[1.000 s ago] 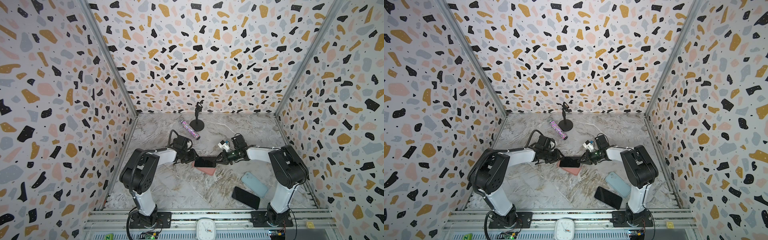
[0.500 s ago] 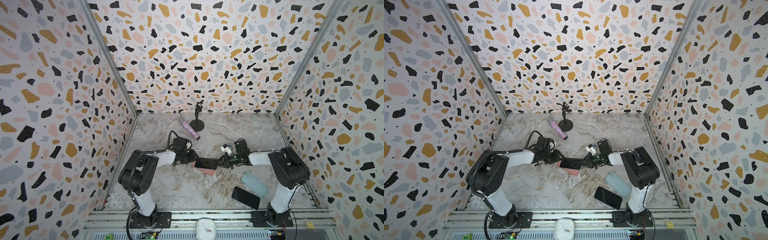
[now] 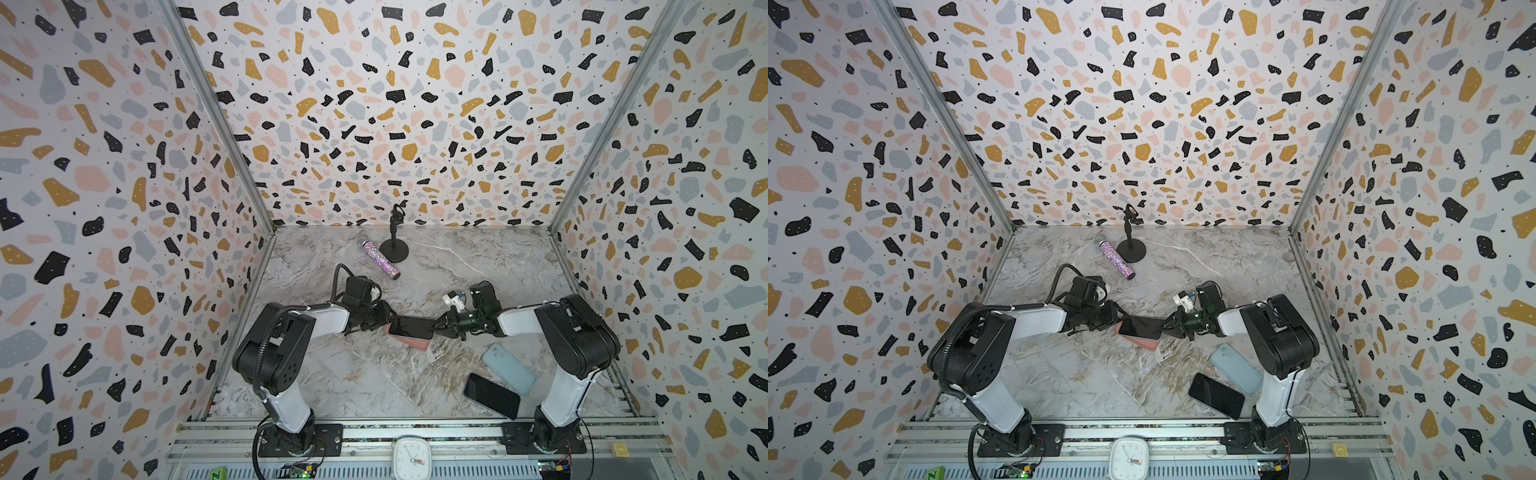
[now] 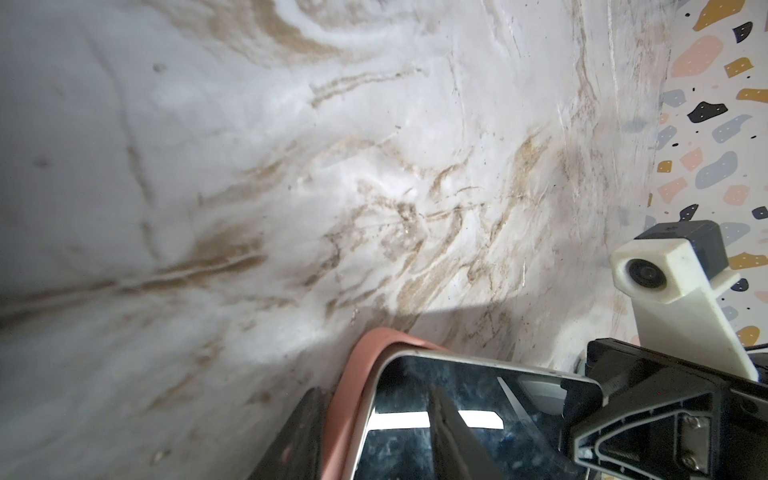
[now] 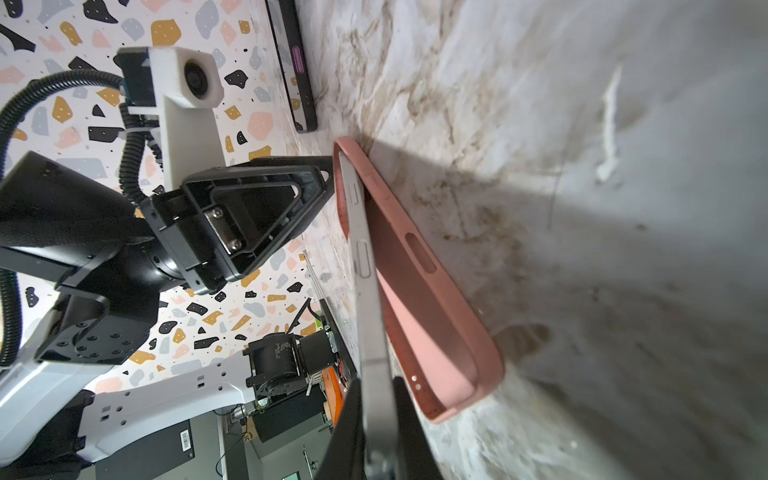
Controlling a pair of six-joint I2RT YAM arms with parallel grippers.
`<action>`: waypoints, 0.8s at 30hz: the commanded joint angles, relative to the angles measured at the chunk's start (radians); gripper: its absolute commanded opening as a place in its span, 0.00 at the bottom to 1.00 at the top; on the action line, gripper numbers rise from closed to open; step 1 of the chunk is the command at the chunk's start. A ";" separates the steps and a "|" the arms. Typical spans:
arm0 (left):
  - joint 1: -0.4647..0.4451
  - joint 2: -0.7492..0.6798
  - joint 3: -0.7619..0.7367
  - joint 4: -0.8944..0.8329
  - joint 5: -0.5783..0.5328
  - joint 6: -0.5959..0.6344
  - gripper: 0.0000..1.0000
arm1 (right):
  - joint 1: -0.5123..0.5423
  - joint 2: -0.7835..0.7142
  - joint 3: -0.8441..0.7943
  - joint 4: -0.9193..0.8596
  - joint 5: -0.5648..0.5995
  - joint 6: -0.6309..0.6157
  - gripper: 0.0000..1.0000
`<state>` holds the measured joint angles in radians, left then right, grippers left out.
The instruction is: Put the phone into the phone case
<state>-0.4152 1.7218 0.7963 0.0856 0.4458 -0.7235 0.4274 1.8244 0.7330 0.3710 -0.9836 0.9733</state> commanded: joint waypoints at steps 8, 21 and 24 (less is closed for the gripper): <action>-0.008 -0.030 -0.043 0.035 0.071 -0.029 0.41 | 0.026 0.035 -0.037 -0.078 0.118 0.105 0.00; -0.014 -0.037 -0.060 0.055 0.075 -0.045 0.41 | 0.088 0.014 -0.090 -0.020 0.246 0.169 0.00; -0.019 -0.037 -0.067 0.069 0.076 -0.055 0.41 | 0.094 0.007 -0.103 -0.012 0.268 0.179 0.00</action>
<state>-0.4141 1.7073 0.7532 0.1524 0.4473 -0.7563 0.4873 1.8042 0.6666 0.5106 -0.8772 1.1057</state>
